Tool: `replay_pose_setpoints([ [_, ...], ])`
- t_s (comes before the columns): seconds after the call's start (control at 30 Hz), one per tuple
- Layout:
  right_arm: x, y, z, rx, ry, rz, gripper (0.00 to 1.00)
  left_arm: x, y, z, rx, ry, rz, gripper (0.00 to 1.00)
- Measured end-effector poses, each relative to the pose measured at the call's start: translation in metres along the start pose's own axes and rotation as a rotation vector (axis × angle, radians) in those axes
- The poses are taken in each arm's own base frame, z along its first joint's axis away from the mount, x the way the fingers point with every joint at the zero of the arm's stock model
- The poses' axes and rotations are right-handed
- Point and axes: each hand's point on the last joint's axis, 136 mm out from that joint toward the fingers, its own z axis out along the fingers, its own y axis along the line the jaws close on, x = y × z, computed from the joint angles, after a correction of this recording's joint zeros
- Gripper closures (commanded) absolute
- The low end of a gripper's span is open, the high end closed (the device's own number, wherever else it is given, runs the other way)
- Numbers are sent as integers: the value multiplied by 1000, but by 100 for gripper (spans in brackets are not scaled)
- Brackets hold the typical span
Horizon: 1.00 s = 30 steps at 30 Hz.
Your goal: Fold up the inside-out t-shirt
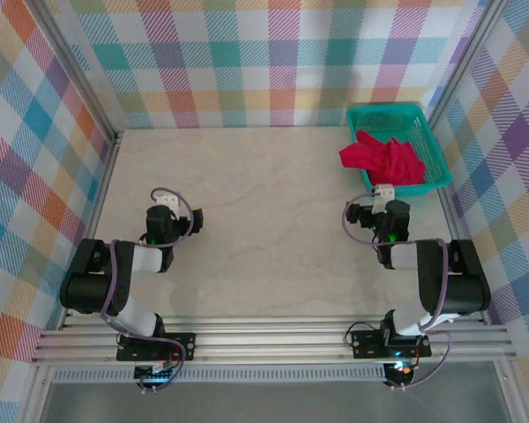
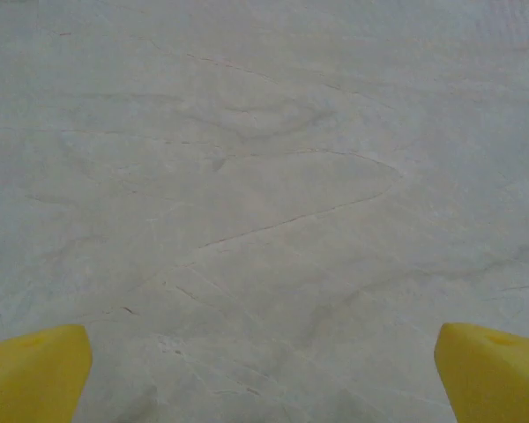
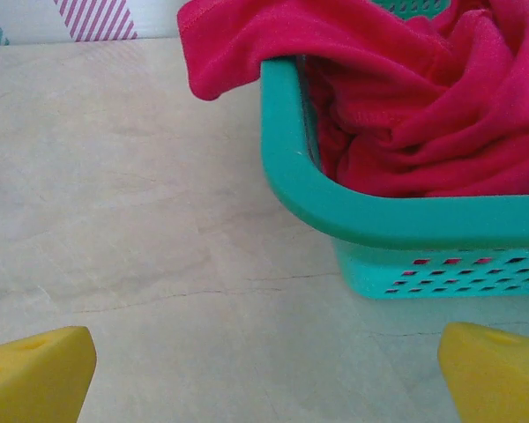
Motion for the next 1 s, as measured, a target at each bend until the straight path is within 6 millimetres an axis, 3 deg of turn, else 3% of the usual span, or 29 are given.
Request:
replay_pose_setpoints([
  [0.93, 1, 1, 0, -7, 4, 1, 0, 0, 0, 0, -9, 20, 3, 0],
  [1.0, 3, -1, 0, 4, 20, 8, 0, -9, -2, -1, -24, 57, 11, 0],
])
